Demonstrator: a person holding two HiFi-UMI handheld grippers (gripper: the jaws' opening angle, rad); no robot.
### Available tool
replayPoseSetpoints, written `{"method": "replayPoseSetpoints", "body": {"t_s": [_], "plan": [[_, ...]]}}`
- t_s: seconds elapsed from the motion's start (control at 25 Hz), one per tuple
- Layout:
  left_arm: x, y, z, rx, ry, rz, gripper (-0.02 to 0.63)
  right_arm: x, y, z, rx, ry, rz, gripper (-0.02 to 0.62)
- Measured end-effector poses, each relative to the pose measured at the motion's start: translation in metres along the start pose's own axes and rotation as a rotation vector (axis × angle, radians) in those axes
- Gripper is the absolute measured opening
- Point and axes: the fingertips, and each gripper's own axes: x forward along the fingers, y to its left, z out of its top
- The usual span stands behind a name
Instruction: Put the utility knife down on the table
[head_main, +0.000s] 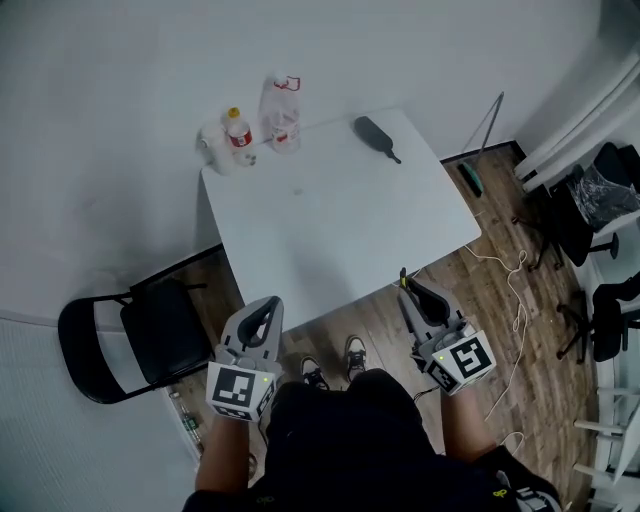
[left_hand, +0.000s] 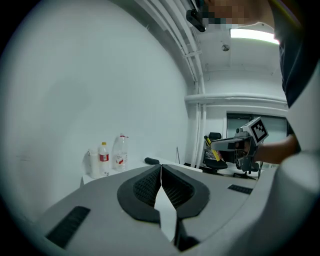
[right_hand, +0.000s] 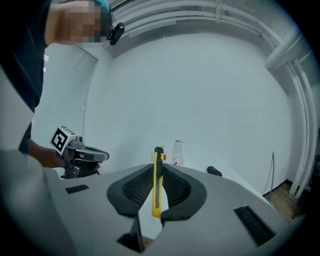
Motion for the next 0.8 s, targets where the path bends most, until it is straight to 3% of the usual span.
{"method": "replayPoseSetpoints", "body": {"t_s": [0.44, 0.8], "plan": [[0.027, 0.032, -0.004, -0.078, 0.025, 0.179, 0.023, 0.100, -0.049, -0.036, -0.020, 0.146, 0.166, 0.063], [0.060, 0.032, -0.018, -0.122, 0.080, 0.238, 0.023, 0.166, -0.081, -0.164, -0.045, 0.475, 0.231, 0.064]]}}
